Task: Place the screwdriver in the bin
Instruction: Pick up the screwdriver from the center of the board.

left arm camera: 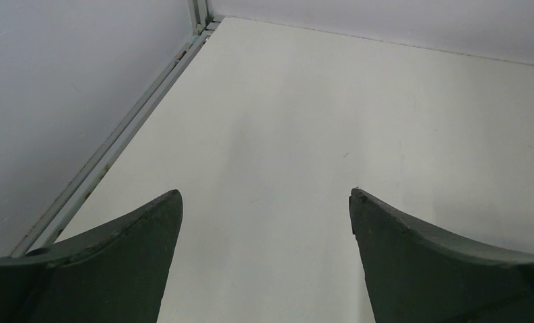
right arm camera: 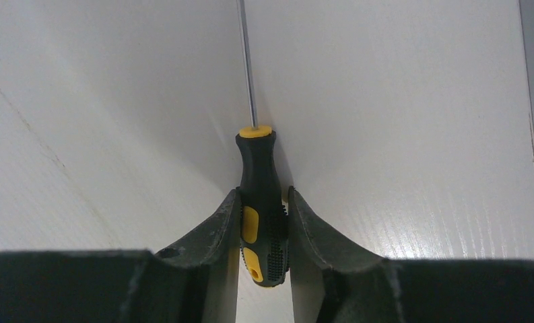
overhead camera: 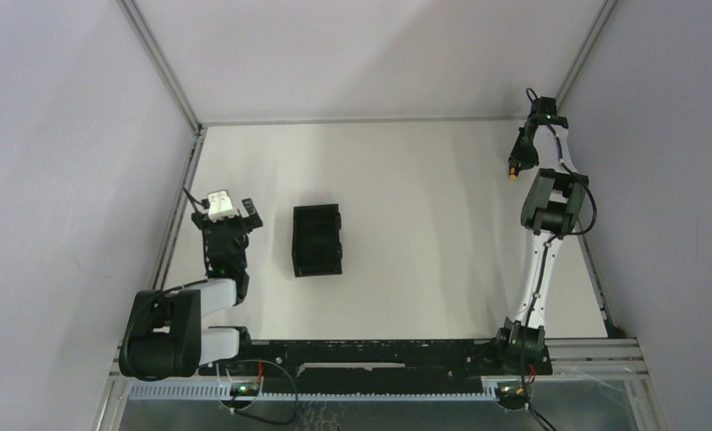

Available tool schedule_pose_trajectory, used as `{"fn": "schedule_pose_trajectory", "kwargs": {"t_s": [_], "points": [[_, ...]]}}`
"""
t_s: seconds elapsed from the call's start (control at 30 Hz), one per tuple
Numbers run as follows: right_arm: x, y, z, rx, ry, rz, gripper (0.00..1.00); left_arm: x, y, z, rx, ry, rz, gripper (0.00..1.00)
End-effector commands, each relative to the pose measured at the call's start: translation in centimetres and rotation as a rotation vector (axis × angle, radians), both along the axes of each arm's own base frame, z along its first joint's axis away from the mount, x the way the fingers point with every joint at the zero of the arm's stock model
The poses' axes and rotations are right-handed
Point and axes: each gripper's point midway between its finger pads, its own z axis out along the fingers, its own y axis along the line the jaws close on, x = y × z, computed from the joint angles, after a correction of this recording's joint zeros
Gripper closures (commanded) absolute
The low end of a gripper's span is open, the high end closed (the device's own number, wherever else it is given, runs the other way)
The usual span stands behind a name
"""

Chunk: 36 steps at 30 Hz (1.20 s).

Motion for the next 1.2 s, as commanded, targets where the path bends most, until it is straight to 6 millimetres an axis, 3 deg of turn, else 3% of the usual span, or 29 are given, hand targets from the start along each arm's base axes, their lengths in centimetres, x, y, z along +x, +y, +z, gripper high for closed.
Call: {"fn": "schedule_pose_trajectory", "kwargs": {"t_s": [0.0,0.33,0.57,0.73,0.97,1.17], "points": [[-1.3,1.7,0.6,0.046,0.030,0.025,0.87,-0.2,0.3,0.3,0.012,-0.018,0.004,0.02],[-1.8,4.8,7.6,0.054,-0.067,0.068,1.00,-0.2,0.3,0.3,0.012,-0.018,0.006,0.02],[-4.9,7.1,11.3,0.058,-0.120,0.094,1.00,-0.2,0.3,0.3,0.012,-0.018,0.005,0.02],[-7.0,9.6,15.4,0.067,-0.199,0.147,1.00,-0.2,0.3,0.3,0.012,-0.020,0.006,0.02],[-9.9,16.3,23.4,0.093,-0.355,0.304,1.00,-0.2,0.2,0.3,0.012,-0.019,0.004,0.02],[-12.6,23.5,27.9,0.172,-0.458,0.450,1.00,-0.2,0.3,0.3,0.012,-0.018,0.005,0.02]]}}
